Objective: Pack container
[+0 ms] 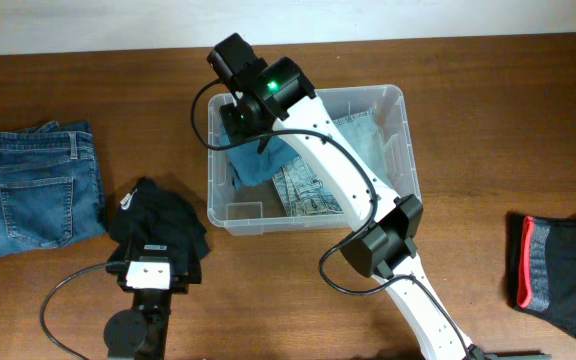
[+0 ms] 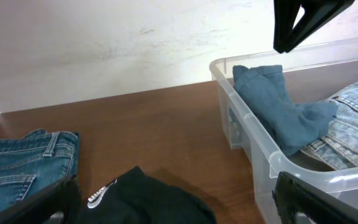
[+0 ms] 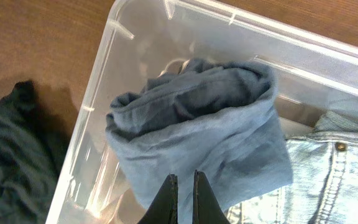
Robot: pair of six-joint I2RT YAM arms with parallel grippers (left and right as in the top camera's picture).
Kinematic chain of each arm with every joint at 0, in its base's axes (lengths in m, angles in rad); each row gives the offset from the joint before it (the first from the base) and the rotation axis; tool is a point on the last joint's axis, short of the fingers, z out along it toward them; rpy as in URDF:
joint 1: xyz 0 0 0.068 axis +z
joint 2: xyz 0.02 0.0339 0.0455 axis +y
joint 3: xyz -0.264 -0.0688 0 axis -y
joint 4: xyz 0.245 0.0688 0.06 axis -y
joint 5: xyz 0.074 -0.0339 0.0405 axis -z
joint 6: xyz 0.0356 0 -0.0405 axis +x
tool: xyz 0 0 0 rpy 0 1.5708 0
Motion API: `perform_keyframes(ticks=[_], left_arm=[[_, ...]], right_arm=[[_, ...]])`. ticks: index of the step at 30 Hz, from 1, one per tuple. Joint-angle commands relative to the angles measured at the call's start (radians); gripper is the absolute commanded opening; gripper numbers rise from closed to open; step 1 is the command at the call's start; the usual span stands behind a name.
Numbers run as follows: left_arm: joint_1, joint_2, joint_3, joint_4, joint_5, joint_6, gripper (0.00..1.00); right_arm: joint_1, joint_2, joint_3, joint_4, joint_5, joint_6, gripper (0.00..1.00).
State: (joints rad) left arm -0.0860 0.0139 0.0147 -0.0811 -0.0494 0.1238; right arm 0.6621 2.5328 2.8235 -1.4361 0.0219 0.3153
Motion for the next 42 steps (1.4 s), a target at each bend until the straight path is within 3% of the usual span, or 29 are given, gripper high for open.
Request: perform_keyframes(ticks=[1,24,32,42], left_arm=[[-0.005,-0.006,-0.005,0.000,0.001,0.005,0.99],[-0.005,-0.006,-0.005,0.000,0.001,0.005,0.99],[-0.005,-0.006,-0.005,0.000,0.001,0.005,0.99],[-0.005,-0.006,-0.005,0.000,0.001,0.005,1.00]], right_arm=[[0.002,-0.016,-0.008,0.023,0.055,-0.005,0.04],[-0.003,0.190,-0.028,0.145,0.031,-0.005,0.04],[-0.003,0.222,-0.163,0.249,0.032,-0.005,0.04],[-0.028,0.105,0.002,0.095,0.035,-0.035,0.05]])
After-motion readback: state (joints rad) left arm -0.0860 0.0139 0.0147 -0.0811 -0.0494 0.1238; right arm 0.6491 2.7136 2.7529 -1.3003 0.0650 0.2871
